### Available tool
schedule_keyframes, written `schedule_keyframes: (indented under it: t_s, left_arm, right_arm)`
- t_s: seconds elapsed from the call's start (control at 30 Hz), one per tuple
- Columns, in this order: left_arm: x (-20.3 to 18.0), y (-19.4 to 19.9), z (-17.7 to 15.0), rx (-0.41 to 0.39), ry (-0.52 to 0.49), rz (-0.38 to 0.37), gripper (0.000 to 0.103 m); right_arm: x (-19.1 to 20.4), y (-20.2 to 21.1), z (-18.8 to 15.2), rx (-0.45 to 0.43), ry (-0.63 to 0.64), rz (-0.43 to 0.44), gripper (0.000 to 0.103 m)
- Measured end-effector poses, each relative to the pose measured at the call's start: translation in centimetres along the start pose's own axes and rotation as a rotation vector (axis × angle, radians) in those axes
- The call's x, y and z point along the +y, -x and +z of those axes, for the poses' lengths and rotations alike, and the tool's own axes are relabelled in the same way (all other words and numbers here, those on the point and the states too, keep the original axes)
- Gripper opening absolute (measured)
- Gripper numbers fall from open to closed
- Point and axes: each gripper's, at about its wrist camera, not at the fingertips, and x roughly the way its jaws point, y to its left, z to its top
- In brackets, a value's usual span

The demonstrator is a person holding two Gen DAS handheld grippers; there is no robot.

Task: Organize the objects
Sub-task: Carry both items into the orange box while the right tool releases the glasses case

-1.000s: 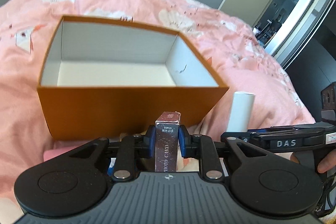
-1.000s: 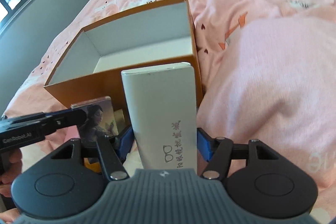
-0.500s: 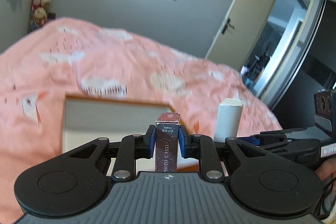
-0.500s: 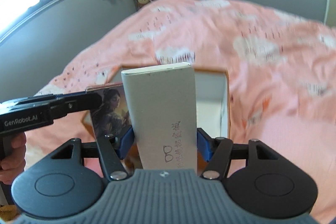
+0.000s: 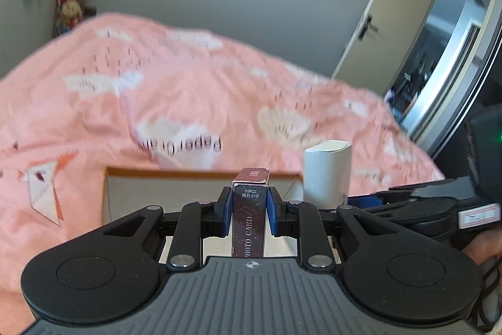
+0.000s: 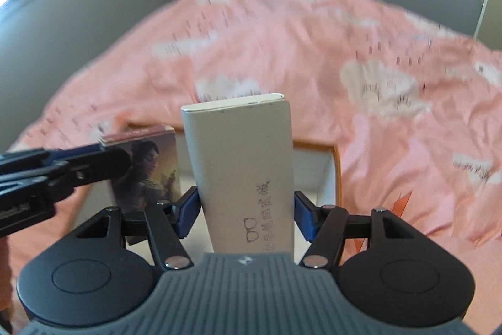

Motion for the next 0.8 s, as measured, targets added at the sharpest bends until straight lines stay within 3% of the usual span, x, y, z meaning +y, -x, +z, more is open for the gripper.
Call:
schedule_keyframes:
  t_s: [0.2,0.43,0.67,0.8]
  left_arm:
    - [2.6,-4.0,-0.4,0.129,0.039,-0.022,0.025]
    - [3.9,-7.3,-0.1,0.226,0.047,-0.031,0.025]
    - [4.7,-10.3,-0.2,0.314,0.097,-0.024,0.025]
    - [5.1,-11.7,-0.5,0.356,0.134,-0.019,0.025]
  right_arm:
    - [-0.4,-6.7,-0.5,0.189,-0.006,-0.005,0.064]
    - [-0.9,-10.9,-0.2,0.320,-0.049,-0.070,0.065]
    - [-0.5,-13.3,-0.3,0.341,-0.018,-0.140,0.065]
    - [-0.5,-14.8,-0.8,0.357,0.035,-0.134,0.065]
